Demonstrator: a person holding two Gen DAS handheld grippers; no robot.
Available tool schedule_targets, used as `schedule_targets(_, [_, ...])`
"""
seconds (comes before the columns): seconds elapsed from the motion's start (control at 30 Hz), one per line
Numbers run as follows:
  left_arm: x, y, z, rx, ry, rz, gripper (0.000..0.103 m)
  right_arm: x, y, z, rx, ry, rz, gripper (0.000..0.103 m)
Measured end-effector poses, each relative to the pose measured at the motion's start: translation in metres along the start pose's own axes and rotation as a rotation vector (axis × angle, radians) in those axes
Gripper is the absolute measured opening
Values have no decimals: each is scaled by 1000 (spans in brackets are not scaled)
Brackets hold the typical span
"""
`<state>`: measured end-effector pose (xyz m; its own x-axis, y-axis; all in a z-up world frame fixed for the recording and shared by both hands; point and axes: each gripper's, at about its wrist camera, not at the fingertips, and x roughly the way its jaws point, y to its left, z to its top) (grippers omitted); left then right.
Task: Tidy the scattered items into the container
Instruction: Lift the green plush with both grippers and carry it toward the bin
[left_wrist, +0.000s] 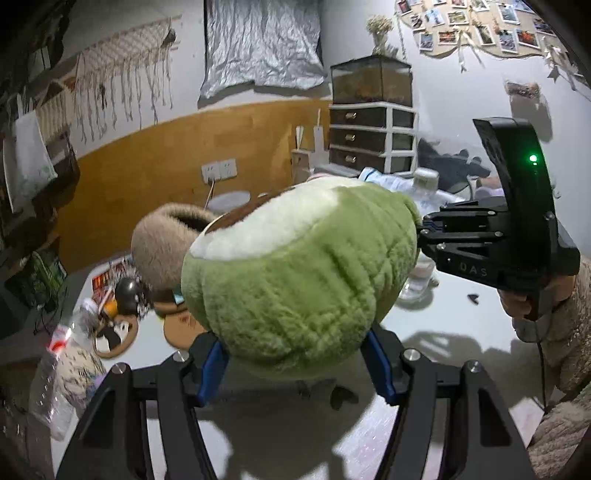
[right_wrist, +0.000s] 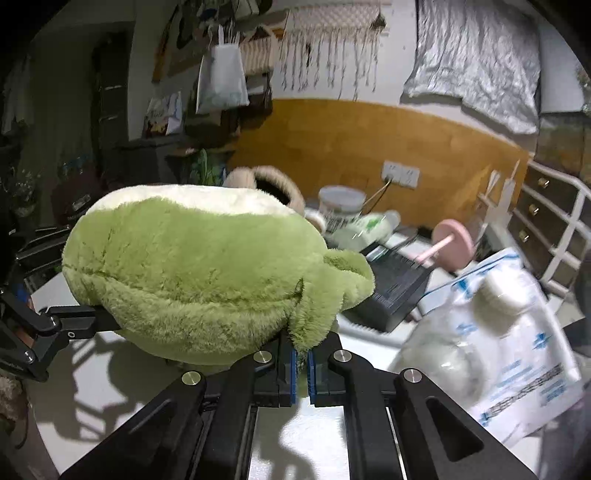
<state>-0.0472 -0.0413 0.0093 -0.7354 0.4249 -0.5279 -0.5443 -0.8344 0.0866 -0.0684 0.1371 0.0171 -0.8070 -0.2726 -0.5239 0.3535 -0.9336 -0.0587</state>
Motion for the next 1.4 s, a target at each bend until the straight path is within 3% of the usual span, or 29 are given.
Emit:
schedule_targets(0.4, [-34, -52, 78, 124, -169, -116, 64, -105, -40, 30, -2, -169, -200, 7])
schedule_targets(0.57, [-41, -91, 114, 186, -261, -197, 64, -163, -64, 34, -41, -224, -338, 7])
schedule_targets(0.9, [-36, -180, 186, 256, -393, -408, 64, -267, -127, 32, -4, -283, -584, 7])
schedule_targets(1.13, [-22, -248, 223, 305, -417, -519, 64, -316, -175, 20, 65, -277, -708, 7])
schedule_targets(1.4, [23, -308, 256, 333, -344, -604, 66, -331, -234, -6, 142, -209, -795, 7])
